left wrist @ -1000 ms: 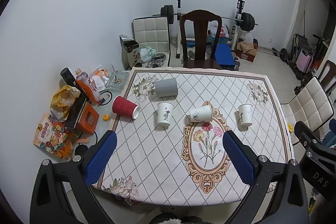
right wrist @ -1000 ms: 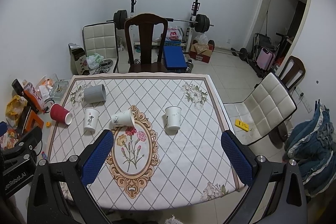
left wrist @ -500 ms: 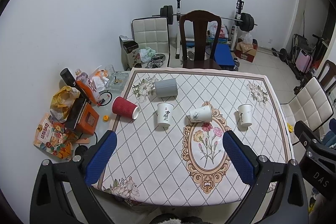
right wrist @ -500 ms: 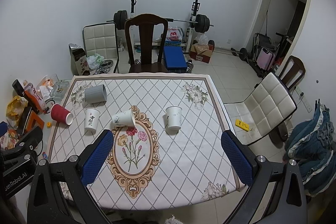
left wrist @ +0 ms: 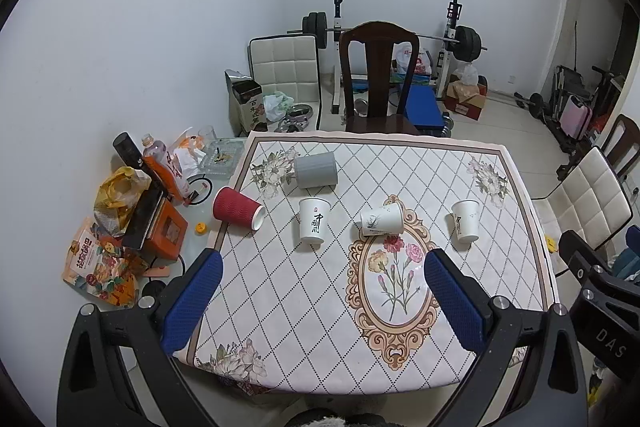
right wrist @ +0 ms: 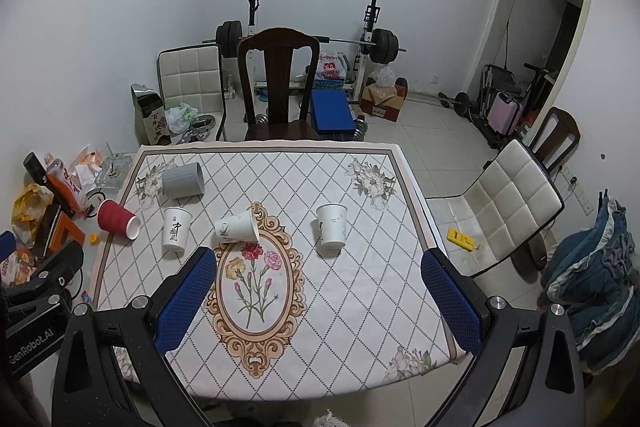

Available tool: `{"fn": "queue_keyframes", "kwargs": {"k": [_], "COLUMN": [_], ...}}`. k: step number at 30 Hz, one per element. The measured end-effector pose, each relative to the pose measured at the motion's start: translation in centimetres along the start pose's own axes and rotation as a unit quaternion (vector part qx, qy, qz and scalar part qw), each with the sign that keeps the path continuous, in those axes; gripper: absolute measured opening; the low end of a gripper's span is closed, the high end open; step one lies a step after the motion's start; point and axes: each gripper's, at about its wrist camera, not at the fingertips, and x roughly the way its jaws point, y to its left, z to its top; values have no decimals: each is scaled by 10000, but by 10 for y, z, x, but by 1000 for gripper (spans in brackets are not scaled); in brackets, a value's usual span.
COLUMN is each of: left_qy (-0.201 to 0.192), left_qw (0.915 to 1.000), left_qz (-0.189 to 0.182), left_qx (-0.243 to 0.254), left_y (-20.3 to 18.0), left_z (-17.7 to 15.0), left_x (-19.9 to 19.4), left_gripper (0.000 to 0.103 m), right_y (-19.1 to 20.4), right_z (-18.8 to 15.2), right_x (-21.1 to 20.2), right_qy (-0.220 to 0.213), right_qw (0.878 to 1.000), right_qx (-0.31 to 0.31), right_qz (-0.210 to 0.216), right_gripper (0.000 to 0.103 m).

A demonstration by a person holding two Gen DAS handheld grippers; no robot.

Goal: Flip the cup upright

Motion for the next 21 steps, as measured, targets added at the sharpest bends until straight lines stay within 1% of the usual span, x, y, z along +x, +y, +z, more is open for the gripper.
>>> {"fn": "queue_keyframes", "kwargs": {"k": [5,8,10,14,16,18,21], "left_qy": [25,73,141,393,570,940,1397], "left_qw": [9999,9997,9996,9985,9973,9939,9876], "left_qz": [-129,-181,-225,-255,-274,-418,-471], "left_qx": [44,110,136,290,360,389,540], "left_y": [4,6,9,6,1,-6,-30], "left_z": [6,6,1,-9,-17,-26,-40], "left_x": [1,13,25,58,78,104,145], "left_gripper": [103,103,103,103,103,103,103], "right_y": [5,7,7,0,-9,-18,-36], "right_z": [1,-2,-6,-23,-37,-51,-77], "right_x": [-3,2,12,48,74,101,149], "right_qy": [67,184,336,768,1015,1310,1856], "right_qw": [9999,9996,9988,9948,9909,9861,9753], "right_qx": [81,224,341,586,692,752,835], "right_qz": [-41,-43,-101,-315,-557,-696,-861], "right_gripper": [103,103,103,103,103,103,103]}}
